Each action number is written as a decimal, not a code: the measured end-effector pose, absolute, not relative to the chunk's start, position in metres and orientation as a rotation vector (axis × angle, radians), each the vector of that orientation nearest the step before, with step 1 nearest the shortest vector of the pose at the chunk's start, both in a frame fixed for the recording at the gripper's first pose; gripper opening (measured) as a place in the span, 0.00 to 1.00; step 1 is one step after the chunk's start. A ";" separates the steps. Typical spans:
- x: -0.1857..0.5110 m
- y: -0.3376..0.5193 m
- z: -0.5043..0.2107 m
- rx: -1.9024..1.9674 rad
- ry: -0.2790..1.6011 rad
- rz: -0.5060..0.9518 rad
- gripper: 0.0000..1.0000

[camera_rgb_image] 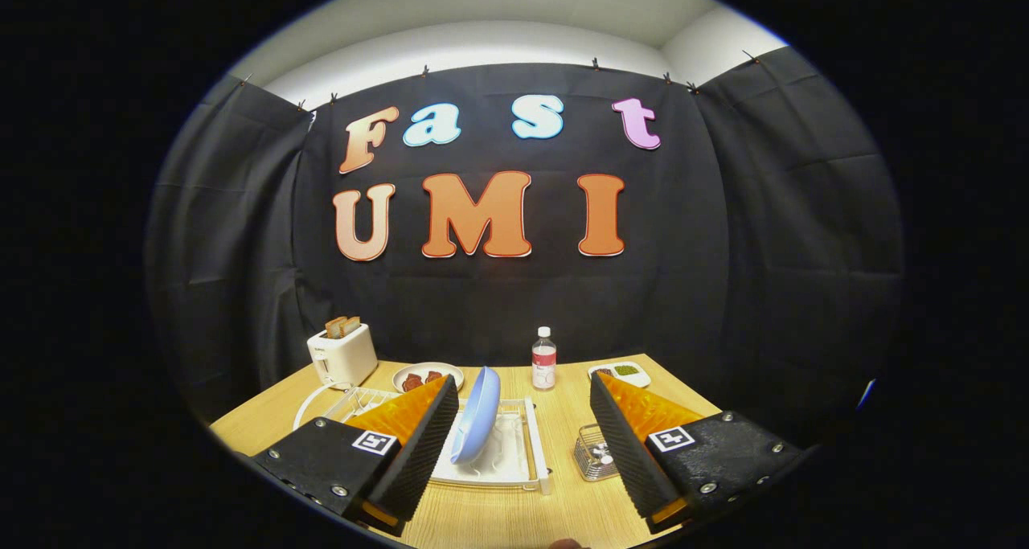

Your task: Take the plate from the dish rack, then take the spoon from the basket and place it into the plate.

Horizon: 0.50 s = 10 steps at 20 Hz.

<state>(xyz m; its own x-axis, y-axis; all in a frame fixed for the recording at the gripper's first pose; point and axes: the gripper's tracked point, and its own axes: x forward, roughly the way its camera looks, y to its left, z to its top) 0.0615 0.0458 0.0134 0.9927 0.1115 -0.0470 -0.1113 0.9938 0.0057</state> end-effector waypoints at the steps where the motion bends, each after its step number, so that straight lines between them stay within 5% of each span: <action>1: 0.069 0.050 0.014 -0.003 0.053 0.122 0.98; 10: 0.153 0.094 -0.020 -0.017 0.226 0.218 0.98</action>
